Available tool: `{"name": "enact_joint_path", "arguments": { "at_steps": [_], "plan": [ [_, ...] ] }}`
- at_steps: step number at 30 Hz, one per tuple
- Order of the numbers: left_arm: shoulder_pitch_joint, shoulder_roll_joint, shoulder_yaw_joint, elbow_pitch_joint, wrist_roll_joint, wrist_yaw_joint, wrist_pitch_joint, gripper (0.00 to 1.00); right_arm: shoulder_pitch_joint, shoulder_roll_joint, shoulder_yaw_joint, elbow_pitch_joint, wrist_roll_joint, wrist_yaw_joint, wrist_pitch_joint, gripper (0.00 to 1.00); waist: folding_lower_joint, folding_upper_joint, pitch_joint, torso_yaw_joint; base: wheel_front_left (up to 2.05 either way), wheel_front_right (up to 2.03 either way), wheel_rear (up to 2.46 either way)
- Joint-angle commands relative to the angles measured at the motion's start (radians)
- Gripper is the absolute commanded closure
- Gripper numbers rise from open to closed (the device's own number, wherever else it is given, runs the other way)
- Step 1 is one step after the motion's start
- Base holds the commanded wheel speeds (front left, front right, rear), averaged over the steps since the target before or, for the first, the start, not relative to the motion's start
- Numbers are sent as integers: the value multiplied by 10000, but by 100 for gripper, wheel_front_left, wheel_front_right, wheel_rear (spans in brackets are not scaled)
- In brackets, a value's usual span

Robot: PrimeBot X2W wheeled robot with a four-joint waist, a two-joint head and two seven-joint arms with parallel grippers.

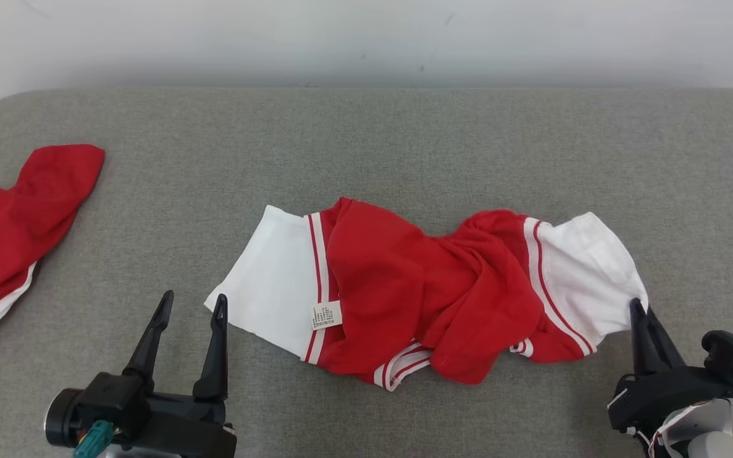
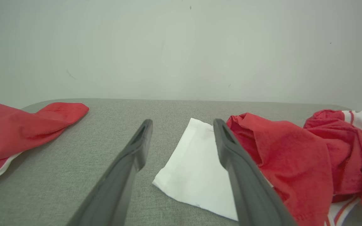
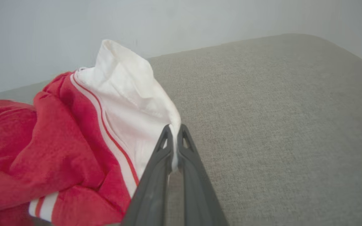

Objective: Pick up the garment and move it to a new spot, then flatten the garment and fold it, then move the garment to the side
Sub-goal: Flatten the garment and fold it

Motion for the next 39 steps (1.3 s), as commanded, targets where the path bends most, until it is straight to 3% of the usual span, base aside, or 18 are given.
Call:
{"name": "enact_joint_path", "arguments": {
  "at_steps": [1,2,3,4,8,15,20,32,39],
  "plan": [
    [-37,33,25,23,121,-30,-72,0,-194,38,-68,256,190,-6,-160,100,-1,-1,9,-48,0,0,0],
    [-30,42,23,38,127,-47,-72,0,-256,35,-180,516,309,-6,-238,94,-1,-1,8,-57,0,0,0],
    [-31,45,21,50,126,-76,-72,0,-322,74,-245,758,452,-6,-304,41,-1,-1,7,-60,0,0,0],
    [-36,55,11,69,131,-84,-72,0,-422,28,-288,955,433,-6,-436,0,-1,-1,-2,-59,0,0,0],
    [-33,81,-1,130,160,-91,-72,0,-664,-63,-458,1553,436,-6,-882,0,-1,-1,-81,-50,0,0,0],
    [270,156,109,27,178,76,-72,0,-564,-49,-854,1552,11,-6,-1441,0,-1,-1,-313,-120,0,0,0],
    [578,313,326,-180,108,273,-31,0,-342,69,-629,676,-522,-6,-1630,0,-1,-1,-552,-319,0,0,0],
    [1368,661,503,-791,194,729,382,0,545,121,1584,-1938,-1228,-6,-937,0,-1,-1,-1277,-711,0,0,0],
    [1823,722,546,-1062,118,969,611,0,1494,307,1445,-2879,-1400,-6,-341,0,-1,-1,-1578,-753,0,0,0]
  ]
}}
